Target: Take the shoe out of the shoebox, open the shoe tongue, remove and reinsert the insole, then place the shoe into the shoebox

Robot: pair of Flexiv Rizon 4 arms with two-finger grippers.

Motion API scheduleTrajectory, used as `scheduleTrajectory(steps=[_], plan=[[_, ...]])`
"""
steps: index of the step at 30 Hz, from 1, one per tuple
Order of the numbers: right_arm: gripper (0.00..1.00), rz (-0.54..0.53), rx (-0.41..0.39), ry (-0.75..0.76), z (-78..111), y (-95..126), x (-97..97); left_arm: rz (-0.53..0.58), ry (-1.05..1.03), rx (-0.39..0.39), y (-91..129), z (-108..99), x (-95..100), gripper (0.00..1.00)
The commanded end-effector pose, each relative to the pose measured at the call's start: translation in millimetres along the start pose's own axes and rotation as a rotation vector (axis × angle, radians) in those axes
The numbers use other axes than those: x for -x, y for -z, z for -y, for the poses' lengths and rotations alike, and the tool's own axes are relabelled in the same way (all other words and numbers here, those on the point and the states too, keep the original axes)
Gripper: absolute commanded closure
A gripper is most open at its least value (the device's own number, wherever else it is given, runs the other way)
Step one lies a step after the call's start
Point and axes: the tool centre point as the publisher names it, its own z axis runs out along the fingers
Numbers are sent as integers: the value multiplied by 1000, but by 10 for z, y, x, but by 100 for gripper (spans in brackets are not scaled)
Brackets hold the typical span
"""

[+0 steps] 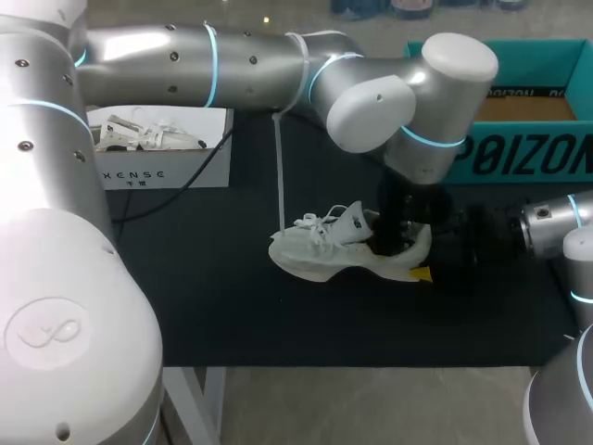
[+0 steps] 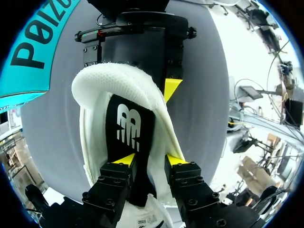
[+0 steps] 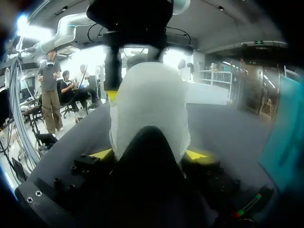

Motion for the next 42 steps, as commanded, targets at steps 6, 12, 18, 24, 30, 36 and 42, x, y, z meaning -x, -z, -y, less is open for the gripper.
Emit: scheduleTrajectory(steps=[6, 12, 18, 24, 30, 36, 42], plan=[[100, 2, -1, -3, 51, -40, 13, 7, -9, 18, -174, 66, 32, 64], [100, 2, -1, -3, 51, -40, 13, 58, -13, 29, -454, 138, 36, 65], [100, 2, -1, -3, 51, -40, 13, 185, 4, 21, -582, 150, 14, 100], [100, 2, -1, -3, 51, -40, 13, 296, 9, -2, -510, 54, 3, 100], [100, 2, -1, -3, 51, -40, 13, 344, 25, 0, -416, -28, 46, 100], [100, 2, -1, -3, 51, -40, 13, 392, 37, 0, -342, -69, 98, 100], [100, 2, -1, -3, 51, -40, 13, 441, 46, -14, -168, -100, 109, 100]])
